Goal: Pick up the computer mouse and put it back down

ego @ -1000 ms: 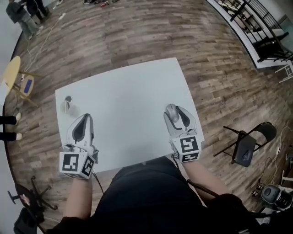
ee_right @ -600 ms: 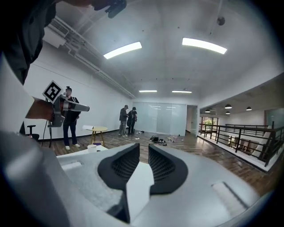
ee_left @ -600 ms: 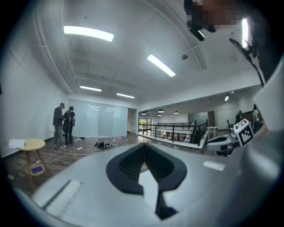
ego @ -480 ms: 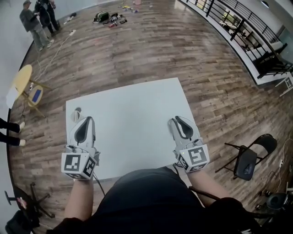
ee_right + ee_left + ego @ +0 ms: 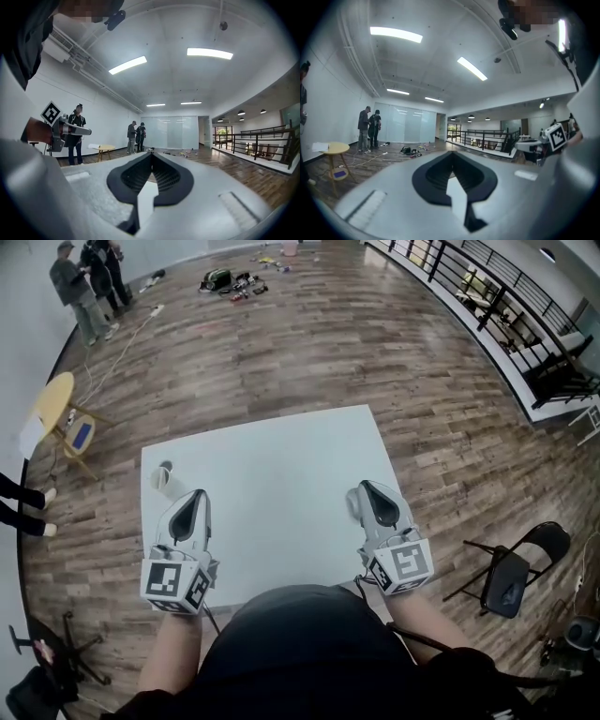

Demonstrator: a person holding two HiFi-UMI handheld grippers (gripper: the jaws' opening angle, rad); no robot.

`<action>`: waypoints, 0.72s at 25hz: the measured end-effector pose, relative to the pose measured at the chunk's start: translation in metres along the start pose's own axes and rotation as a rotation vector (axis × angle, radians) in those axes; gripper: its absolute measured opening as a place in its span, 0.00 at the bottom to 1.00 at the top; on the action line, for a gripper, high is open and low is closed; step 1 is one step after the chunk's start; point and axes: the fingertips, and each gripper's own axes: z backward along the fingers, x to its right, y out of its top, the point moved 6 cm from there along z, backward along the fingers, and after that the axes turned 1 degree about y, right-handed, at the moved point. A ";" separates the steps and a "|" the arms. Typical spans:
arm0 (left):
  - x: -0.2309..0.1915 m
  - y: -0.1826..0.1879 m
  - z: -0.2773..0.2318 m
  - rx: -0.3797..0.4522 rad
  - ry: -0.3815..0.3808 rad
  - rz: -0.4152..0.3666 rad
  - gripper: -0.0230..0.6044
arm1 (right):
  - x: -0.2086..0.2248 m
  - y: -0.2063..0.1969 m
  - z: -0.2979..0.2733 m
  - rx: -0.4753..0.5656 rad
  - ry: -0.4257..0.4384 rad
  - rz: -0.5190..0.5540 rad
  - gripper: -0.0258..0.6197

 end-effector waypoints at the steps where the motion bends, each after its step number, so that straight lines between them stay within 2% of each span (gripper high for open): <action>1: 0.001 -0.001 0.000 -0.003 -0.002 0.001 0.04 | 0.000 -0.003 0.000 -0.005 -0.002 -0.009 0.05; 10: 0.004 -0.001 -0.003 -0.004 0.005 0.002 0.04 | 0.003 -0.016 -0.001 -0.050 0.020 0.016 0.04; 18: -0.004 0.002 -0.005 -0.007 0.018 -0.002 0.04 | 0.002 -0.014 -0.014 -0.049 0.021 0.012 0.04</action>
